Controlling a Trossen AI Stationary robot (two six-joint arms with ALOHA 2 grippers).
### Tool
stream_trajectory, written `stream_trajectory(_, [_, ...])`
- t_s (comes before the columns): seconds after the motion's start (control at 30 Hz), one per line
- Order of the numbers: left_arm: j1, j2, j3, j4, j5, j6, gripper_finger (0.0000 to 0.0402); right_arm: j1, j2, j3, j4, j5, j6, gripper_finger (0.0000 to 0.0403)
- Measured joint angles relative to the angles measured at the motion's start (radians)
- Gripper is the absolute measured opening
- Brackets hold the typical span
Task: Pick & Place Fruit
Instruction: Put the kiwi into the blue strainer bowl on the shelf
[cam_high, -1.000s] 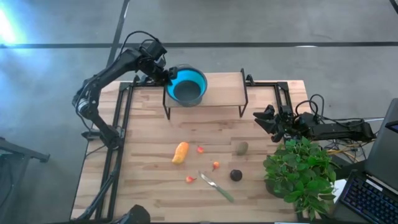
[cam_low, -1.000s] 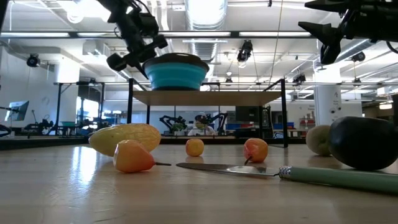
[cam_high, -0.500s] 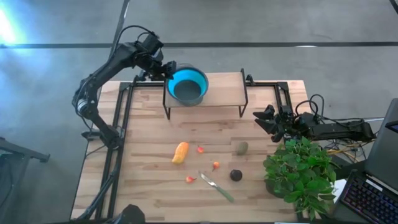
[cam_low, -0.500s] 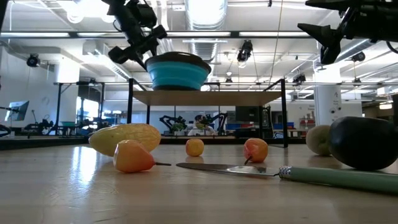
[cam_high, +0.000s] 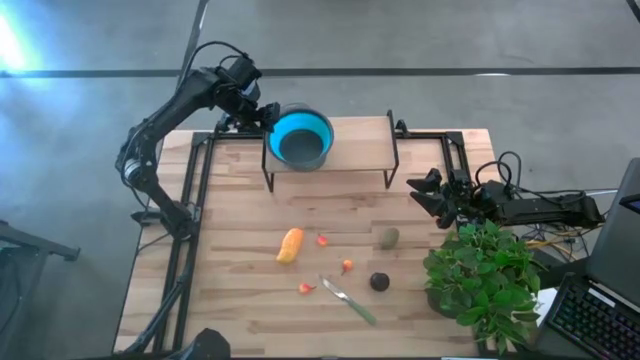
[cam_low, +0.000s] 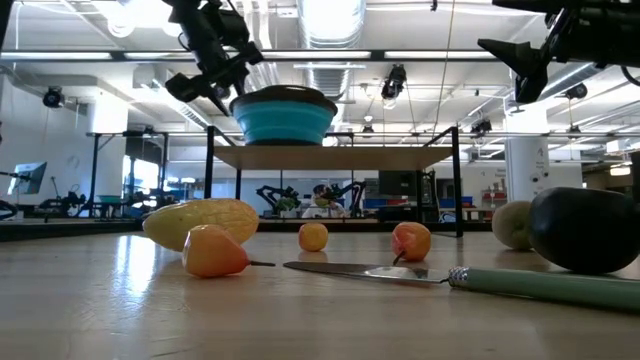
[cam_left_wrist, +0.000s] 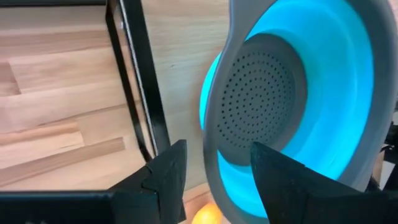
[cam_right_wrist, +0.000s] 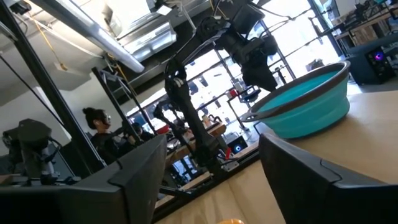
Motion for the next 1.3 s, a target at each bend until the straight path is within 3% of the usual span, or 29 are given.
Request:
stream_trajectory(0.3, [0.011, -0.002, 0.054, -0.043, 0.0, 0.05, 0.0181, 0.0, 0.0, 0.007, 0.024, -0.024, 0.004, 0.0276])
stream_trajectory(0.5, [0.013, -0.021, 0.124, -0.095, 0.0, 0.131, 0.0181, 0.0, 0.027, 0.095, -0.017, -0.047, -0.045, 0.0283])
stream_trajectory(0.67, [0.013, -0.087, 0.137, -0.092, -0.004, 0.187, 0.0181, 0.0, 0.068, 0.23, -0.222, -0.047, -0.102, 0.0288])
stream_trajectory(0.9, [-0.035, -0.193, 0.101, -0.088, -0.132, 0.222, 0.0181, 0.0, 0.156, 0.428, -0.532, -0.05, -0.108, 0.0297])
stream_trajectory(1.3, [-0.286, -0.299, -0.102, 0.055, -0.166, 0.205, 0.0181, 0.004, 0.32, 0.655, -0.885, -0.185, -0.201, 0.0289])
